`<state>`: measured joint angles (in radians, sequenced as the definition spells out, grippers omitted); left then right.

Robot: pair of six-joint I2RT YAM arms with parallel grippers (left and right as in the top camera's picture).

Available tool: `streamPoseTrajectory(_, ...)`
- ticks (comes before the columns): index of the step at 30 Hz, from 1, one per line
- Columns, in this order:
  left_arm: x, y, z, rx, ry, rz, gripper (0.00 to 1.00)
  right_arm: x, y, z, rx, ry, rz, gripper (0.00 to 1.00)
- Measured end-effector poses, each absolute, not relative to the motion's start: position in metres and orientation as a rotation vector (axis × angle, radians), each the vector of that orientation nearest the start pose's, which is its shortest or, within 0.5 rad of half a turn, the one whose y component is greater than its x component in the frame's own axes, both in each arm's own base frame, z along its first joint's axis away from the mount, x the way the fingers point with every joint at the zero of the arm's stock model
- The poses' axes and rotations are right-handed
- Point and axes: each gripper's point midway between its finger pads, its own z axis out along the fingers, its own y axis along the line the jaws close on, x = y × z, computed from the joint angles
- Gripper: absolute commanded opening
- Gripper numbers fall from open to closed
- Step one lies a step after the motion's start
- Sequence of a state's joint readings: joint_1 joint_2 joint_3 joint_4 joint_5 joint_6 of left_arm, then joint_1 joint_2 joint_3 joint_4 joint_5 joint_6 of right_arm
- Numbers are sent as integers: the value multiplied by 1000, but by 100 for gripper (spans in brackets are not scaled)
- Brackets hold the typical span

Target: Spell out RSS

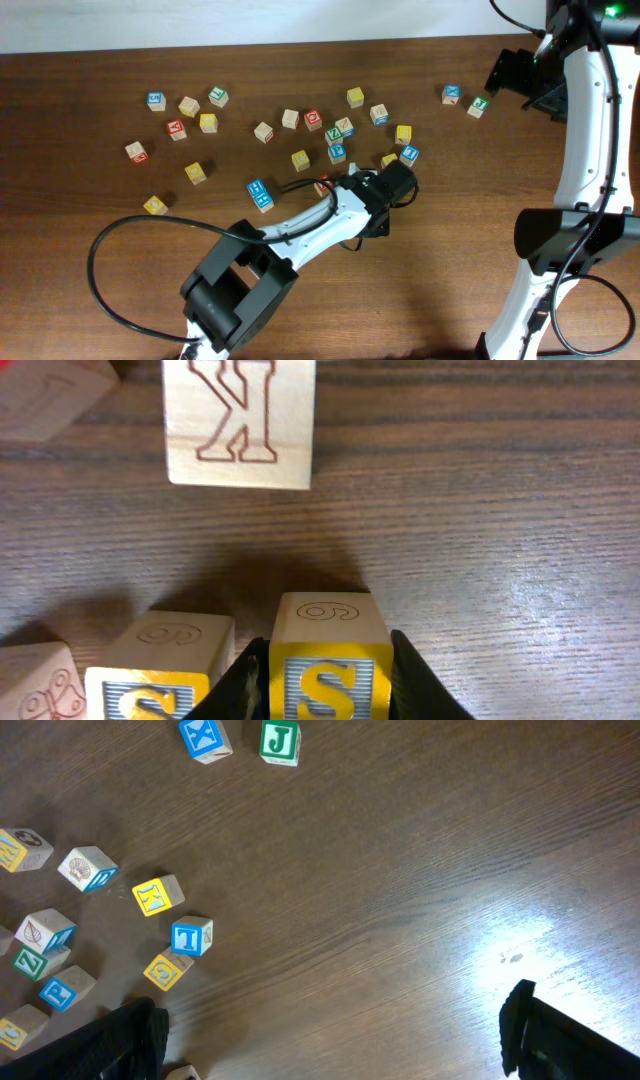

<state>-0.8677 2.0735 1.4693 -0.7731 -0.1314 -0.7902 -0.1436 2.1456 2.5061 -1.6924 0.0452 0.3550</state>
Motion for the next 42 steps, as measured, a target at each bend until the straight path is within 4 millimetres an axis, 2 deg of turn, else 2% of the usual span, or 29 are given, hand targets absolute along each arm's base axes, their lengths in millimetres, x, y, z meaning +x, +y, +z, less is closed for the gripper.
streamPoseTrajectory(2, 291, -315, 14, 93, 2934, -97, 43, 424, -69, 239, 722, 2808, -29, 98)
streamPoseTrajectory(7, 287, -311, 13, 87, 2957, -82, 49, 424, -69, 239, 722, 2808, -29, 98)
streamPoseTrajectory(9, 290, -310, 21, 77, 2944, -101, 49, 424, -69, 239, 723, 2807, -28, 98)
streamPoseTrajectory(13, 308, -303, 77, 7, 2860, -212, 49, 424, -69, 239, 723, 2808, -28, 98)
streamPoseTrajectory(16, 328, -294, 134, -22, 2750, -319, 51, 424, -69, 239, 723, 2808, -28, 98)
streamPoseTrajectory(17, 336, -280, 156, -42, 2712, -341, 57, 424, -69, 239, 724, 2808, -28, 98)
streamPoseTrajectory(18, 342, -267, 170, -69, 2687, -348, 65, 424, -69, 239, 723, 2807, -28, 98)
streamPoseTrajectory(19, 348, -229, 186, -152, 2679, -307, 80, 424, -69, 239, 723, 2808, -28, 98)
streamPoseTrajectory(20, 357, -191, 200, -253, 2655, -273, 88, 424, -69, 239, 722, 2808, -29, 98)
streamPoseTrajectory(22, 357, -124, 204, -455, 2682, -169, 89, 424, -69, 239, 723, 2808, -28, 98)
streamPoseTrajectory(24, 347, -59, 195, -673, 2731, -50, 94, 424, -69, 239, 723, 2808, -28, 98)
streamPoseTrajectory(25, 344, -32, 192, -771, 2727, -8, 96, 424, -69, 239, 723, 2807, -28, 98)
streamPoseTrajectory(26, 342, -21, 190, -817, 2724, 7, 97, 424, -69, 239, 722, 2808, -29, 98)
streamPoseTrajectory(28, 338, -7, 179, -845, 2750, 5, 93, 425, -69, 239, 722, 2805, -28, 98)
streamPoseTrajectory(29, 338, -7, 176, -809, 2772, -19, 86, 427, -69, 240, 719, 2798, -21, 98)
streamPoseTrajectory(30, 336, -12, 171, -739, 2812, -64, 65, 426, -65, 239, 718, 2807, 6, 98)
streamPoseTrajectory(31, 332, -20, 163, -672, 2857, -92, 54, 426, -58, 239, 711, 2817, 62, 98)
streamPoseTrajectory(32, 326, -28, 153, -621, 2897, -110, 43, 425, -41, 235, 631, 2858, 187, 93)
streamPoseTrajectory(33, 321, -32, 146, -596, 2925, -114, 37, 424, -25, 229, 547, 2899, 273, 86)
streamPoseTrajectory(34, 318, -39, 134, -540, 2949, -119, 26, 416, -10, 214, 457, 2976, 299, 84)
streamPoseTrajectory(35, 311, -50, 119, -487, 2981, -129, 18, 404, 13, 188, 340, 3097, 287, 84)
streamPoseTrajectory(37, 308, -69, 99, -398, 2992, -179, 15, 383, 36, 159, 215, 3233, 244, 84)
streamPoseTrajectory(38, 307, -76, 93, -369, 2995, -194, 13, 378, 41, 153, 188, 3261, 232, 84)
streamPoseTrajectory(40, 298, -89, 87, -313, 3023, -216, 9, 376, 40, 153, 182, 3266, 211, 85)
streamPoseTrajectory(42, 298, -90, 87, -311, 3022, -217, 6, 366, 39, 167, 179, 3241, 208, 89)
